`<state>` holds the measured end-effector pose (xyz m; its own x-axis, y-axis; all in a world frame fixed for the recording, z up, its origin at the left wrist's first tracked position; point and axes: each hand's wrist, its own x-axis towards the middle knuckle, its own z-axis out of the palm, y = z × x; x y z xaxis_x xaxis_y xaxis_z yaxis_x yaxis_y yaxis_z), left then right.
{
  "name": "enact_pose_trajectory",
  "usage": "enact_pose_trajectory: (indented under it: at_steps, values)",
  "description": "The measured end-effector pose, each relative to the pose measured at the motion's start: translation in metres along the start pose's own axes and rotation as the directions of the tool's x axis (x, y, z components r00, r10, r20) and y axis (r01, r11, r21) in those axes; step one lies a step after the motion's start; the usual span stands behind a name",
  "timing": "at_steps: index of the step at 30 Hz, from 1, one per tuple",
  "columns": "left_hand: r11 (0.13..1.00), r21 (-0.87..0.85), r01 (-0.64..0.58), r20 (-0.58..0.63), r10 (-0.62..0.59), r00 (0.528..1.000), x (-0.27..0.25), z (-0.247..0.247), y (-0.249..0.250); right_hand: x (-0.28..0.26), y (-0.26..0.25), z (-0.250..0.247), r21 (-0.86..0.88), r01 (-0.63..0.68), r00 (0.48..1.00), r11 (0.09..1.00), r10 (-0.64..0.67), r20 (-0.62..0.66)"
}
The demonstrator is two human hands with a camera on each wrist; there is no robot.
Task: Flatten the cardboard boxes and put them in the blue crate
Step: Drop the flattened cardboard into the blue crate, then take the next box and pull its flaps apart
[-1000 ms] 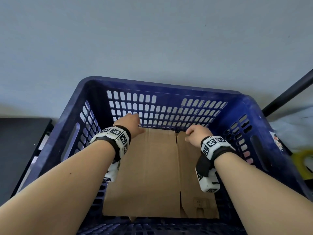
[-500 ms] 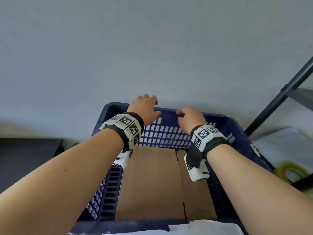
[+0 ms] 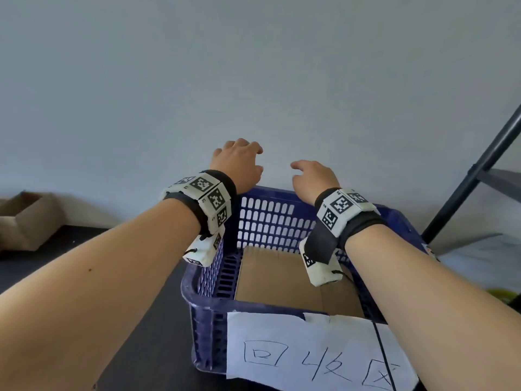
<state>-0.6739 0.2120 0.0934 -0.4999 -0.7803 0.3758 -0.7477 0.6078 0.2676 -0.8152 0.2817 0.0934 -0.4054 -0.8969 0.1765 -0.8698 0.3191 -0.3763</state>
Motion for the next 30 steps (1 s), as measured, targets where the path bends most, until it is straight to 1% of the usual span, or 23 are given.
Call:
enact_pose_trajectory:
  at_steps: [5,10,15,18,24,30]
  values:
    - [0.995,0.043,0.084,-0.011,-0.084,0.996,-0.054,-0.031,-0.018,-0.04,-0.038,0.004,0.106,0.099,0.995,0.989,-0.101,0.016]
    - [0.977,0.093,0.193,-0.022,-0.192,0.981,-0.112,-0.054,-0.058,-0.08,-0.084,0.029,0.182,0.205,0.974,0.962,-0.219,0.055]
    - [0.942,0.09,0.323,-0.032,-0.322,0.946,-0.158,-0.072,-0.107,-0.11,-0.138,0.064,0.218,0.242,0.951,0.945,-0.276,0.143]
    - [0.925,0.075,0.373,-0.03,-0.372,0.928,-0.181,-0.079,-0.138,-0.118,-0.171,0.087,0.221,0.254,0.934,0.942,-0.298,0.197]
    - [0.89,0.078,0.449,-0.024,-0.449,0.893,-0.212,-0.096,-0.224,-0.12,-0.249,0.142,0.231,0.262,0.907,0.937,-0.321,0.274]
    - [0.865,0.075,0.496,0.01,-0.498,0.867,-0.231,-0.119,-0.334,-0.108,-0.34,0.202,0.23,0.278,0.877,0.933,-0.344,0.335]
